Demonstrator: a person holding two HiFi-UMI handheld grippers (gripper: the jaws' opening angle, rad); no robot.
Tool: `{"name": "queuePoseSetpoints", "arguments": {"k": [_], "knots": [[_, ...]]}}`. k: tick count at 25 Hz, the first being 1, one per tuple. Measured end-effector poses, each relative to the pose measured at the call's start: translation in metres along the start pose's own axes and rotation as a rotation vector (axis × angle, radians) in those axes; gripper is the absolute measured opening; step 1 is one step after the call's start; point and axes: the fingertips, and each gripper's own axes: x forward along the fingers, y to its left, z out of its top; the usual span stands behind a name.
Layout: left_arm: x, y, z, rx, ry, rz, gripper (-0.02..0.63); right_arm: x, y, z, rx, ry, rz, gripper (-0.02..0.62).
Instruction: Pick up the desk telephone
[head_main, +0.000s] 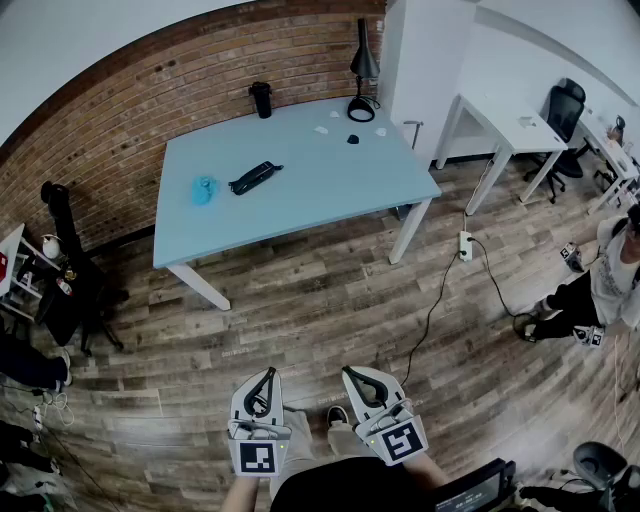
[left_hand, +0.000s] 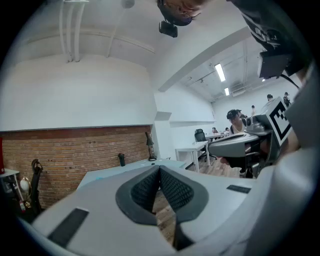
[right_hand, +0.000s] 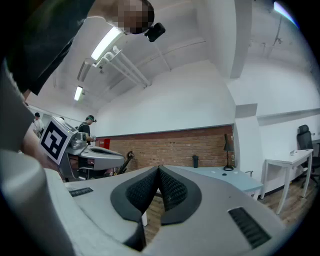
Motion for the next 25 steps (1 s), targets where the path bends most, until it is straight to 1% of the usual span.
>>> {"name": "queuePoseSetpoints", "arguments": {"k": [3, 6, 8, 11, 14, 18, 21, 25], "knots": [[0.008, 0.001, 0.012, -0.003, -0.017, -0.002, 0.009, 0.002, -0.001, 0.000, 0.025, 0.006, 0.015, 0.000], [0.010, -0.001, 0.012, 0.004, -0.015, -0.014, 0.009, 0.008, 0.009, -0.008, 0.075, 0.036, 0.085, 0.003], [0.010, -0.003, 0.012, -0.004, -0.017, -0.012, 0.011, 0.011, 0.014, -0.012, 0.079, 0.050, 0.106, 0.004], [0.009, -0.002, 0.011, -0.014, -0.002, -0.006, 0.011, 0.015, 0.017, -0.016, 0.085, 0.069, 0.112, 0.005], [0.006, 0.002, 0.007, -0.022, 0.009, 0.005, 0.011, 0.022, 0.018, -0.019, 0.101, 0.066, 0.125, 0.005], [0.002, 0.007, -0.003, -0.045, 0.026, 0.012, 0.011, 0.034, 0.015, -0.025, 0.077, 0.051, 0.108, 0.005], [-0.001, 0.018, -0.009, -0.068, 0.032, 0.019, 0.012, 0.047, 0.020, -0.026, 0.086, 0.070, 0.110, 0.005], [0.000, 0.036, -0.011, -0.078, 0.034, 0.030, 0.011, 0.067, 0.022, -0.027, 0.100, 0.085, 0.113, 0.005]]}}
